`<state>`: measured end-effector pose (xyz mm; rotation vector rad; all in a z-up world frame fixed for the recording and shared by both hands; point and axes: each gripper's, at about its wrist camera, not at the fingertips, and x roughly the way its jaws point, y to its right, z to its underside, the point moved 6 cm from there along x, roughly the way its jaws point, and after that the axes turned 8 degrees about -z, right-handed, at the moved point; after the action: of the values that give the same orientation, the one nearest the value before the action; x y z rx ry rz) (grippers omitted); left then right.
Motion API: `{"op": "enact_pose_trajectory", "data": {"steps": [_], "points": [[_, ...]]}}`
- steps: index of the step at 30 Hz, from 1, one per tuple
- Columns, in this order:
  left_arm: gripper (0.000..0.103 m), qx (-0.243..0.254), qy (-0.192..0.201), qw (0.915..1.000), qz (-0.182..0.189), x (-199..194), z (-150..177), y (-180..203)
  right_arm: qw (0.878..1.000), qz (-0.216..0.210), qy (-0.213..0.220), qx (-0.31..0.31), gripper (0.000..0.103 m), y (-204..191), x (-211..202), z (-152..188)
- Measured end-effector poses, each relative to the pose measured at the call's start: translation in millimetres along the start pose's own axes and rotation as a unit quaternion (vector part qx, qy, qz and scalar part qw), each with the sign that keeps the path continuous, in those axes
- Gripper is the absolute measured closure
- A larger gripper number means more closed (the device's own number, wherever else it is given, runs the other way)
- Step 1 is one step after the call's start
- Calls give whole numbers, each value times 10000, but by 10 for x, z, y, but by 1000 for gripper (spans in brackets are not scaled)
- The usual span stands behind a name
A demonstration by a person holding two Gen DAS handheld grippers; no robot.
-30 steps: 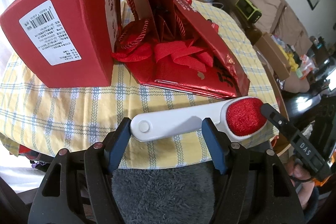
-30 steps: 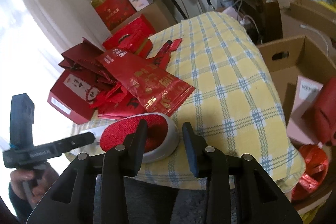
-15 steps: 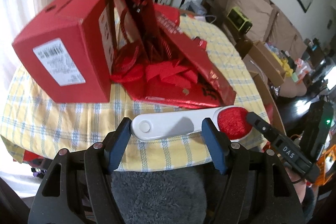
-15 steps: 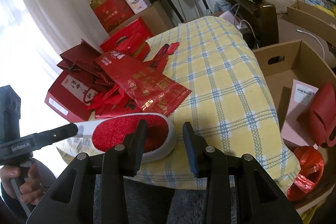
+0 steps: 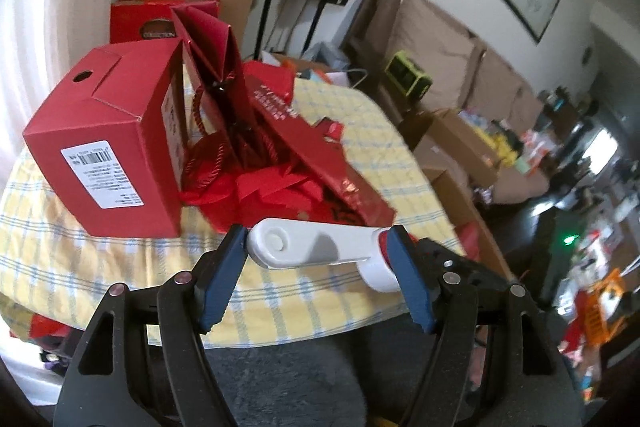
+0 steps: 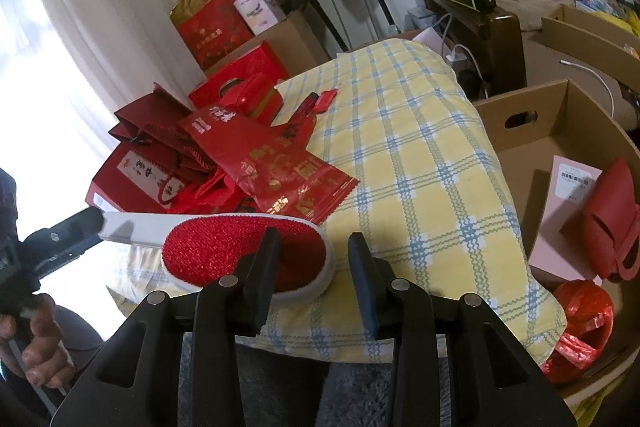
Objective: Organize objects
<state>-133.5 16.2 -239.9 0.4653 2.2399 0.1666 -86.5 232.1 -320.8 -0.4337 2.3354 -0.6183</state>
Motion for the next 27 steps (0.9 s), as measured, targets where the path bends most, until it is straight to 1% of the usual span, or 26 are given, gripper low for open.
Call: {"op": "enact_pose_trajectory", "data": {"steps": [2,5,7,8,9,12,14,15,17,19,20,21,23,25,27], "points": [[36,-15,-10,10000,96,1,6,21,10000,9,5,5,68,4,-4,-7],[34,199,10,9995,228,-18,41,156,10000,53,37,-16,68,4,-13,-18],[34,282,-147,9973,667,15,100,311,10000,-2,15,-18,68,-12,-2,-16],[34,268,-178,9969,715,27,120,342,10000,-10,12,-26,68,-20,3,-15],[34,256,-167,9975,638,54,134,367,10000,-5,3,-55,68,-34,8,-10],[35,323,-169,9992,172,133,152,335,9999,-14,-30,-131,68,-59,19,3],[36,131,-180,9997,72,165,140,238,9999,-32,-50,-119,68,-56,27,15],[36,-104,-152,9998,-1,171,114,144,9999,-35,-60,-121,68,-54,33,18],[36,-423,-110,9990,-68,187,91,-20,9999,-67,-93,-125,68,-55,47,30],[36,-585,1,9983,-41,190,69,-123,9996,-91,-202,-176,67,-75,87,55],[36,-619,65,9980,-59,188,55,-152,9995,-146,-201,-194,66,-97,97,69],[36,-618,116,9980,-108,175,45,-171,9995,-52,-175,-243,66,-107,96,72],[36,-584,162,9981,-137,180,49,-182,9993,-10,-191,-335,65,-136,106,71],[36,-568,111,9981,-194,231,64,-198,9992,11,-199,-354,65,-138,108,70],[36,-666,48,9973,-298,268,82,-270,9990,22,-210,-385,65,-152,107,69]]}}
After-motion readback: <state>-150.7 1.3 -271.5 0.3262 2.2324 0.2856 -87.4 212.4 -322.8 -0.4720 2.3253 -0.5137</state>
